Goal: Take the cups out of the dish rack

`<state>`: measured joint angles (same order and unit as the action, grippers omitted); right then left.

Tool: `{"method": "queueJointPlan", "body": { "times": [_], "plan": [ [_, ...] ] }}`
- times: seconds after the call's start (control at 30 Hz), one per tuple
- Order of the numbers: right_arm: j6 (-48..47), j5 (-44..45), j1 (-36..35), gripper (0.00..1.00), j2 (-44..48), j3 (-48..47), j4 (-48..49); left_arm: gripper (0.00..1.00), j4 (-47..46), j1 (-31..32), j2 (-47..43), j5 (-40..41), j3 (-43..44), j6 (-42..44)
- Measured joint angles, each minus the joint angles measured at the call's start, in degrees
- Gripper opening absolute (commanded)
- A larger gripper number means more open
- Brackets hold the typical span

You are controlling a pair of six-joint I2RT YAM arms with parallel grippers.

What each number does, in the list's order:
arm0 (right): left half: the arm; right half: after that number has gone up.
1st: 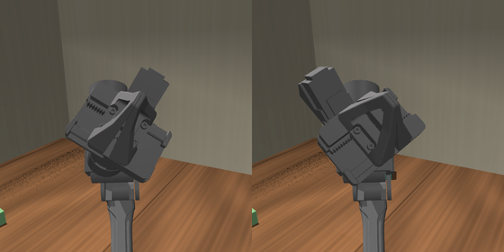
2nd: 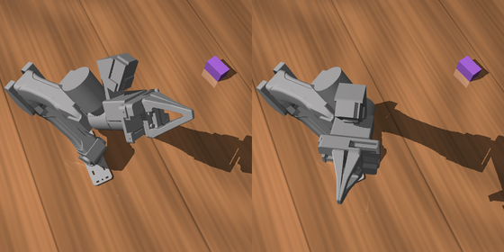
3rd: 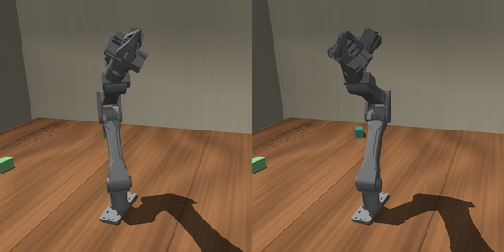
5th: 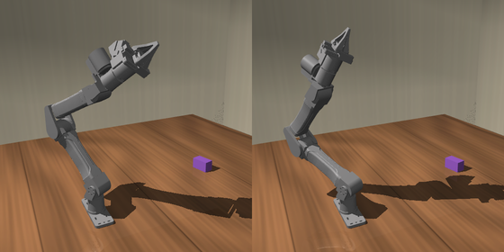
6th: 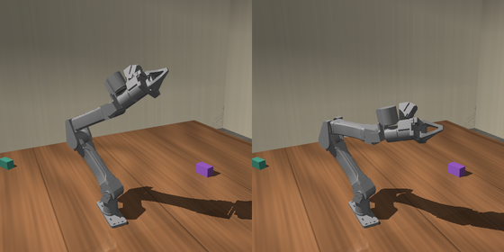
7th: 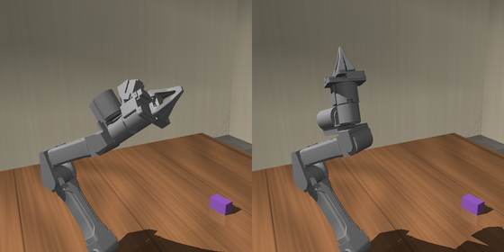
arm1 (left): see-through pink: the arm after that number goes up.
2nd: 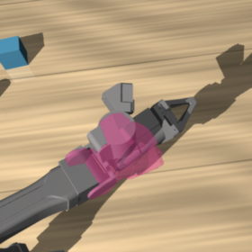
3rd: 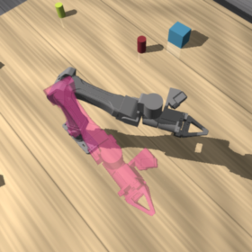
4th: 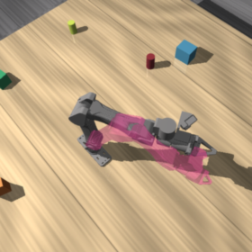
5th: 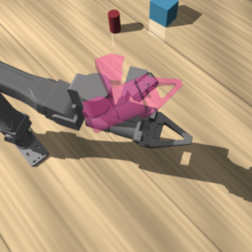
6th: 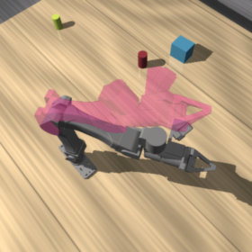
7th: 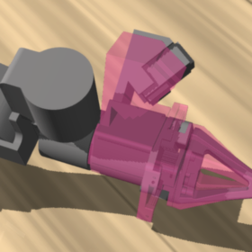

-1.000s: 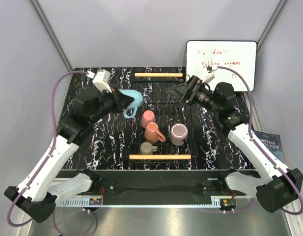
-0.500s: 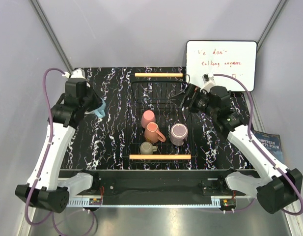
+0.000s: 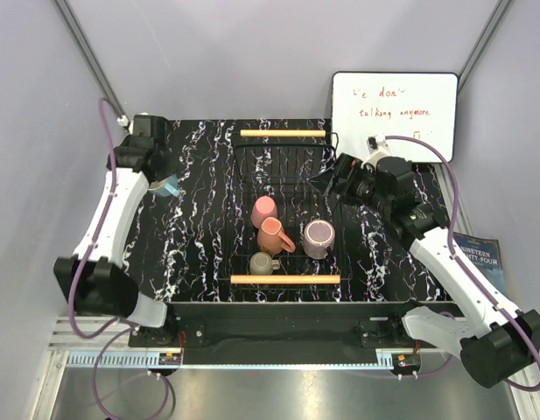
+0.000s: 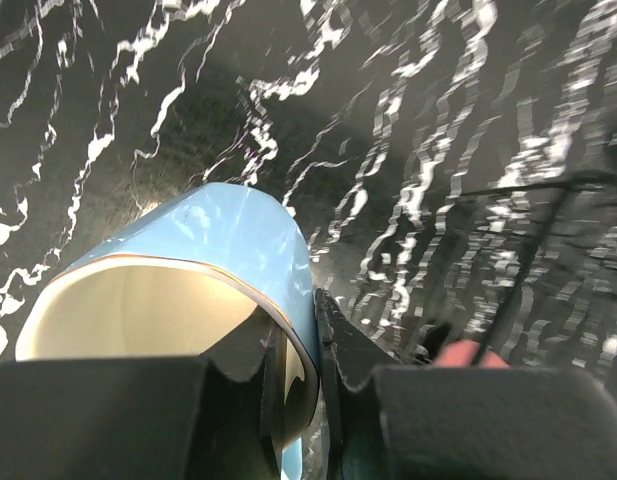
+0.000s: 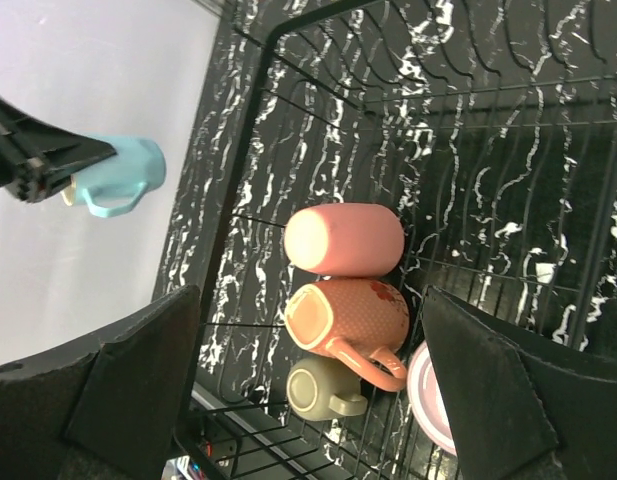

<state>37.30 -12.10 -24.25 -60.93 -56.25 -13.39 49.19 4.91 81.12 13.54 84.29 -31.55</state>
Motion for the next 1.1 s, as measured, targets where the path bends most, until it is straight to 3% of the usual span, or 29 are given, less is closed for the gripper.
{"method": "queueJointPlan", "body": {
  "times": [0.23,0.6,1.1],
  "plan": [
    [0.0,1.3,0.0,1.00,-1.1,0.0,-1.5,0.00,2.1,-3.5,12.3,0.2,3.8,-0.7],
    [-0.4,1.4,0.0,1.00,-3.3,0.0,-1.7,0.00,5.3,-9.3,29.0,0.7,23.0,-1.3],
    [-1.5,1.4,0.0,1.00,-6.7,0.0,-2.0,0.00,4.3,-9.8,37.8,0.5,21.5,-1.0]
  ]
}}
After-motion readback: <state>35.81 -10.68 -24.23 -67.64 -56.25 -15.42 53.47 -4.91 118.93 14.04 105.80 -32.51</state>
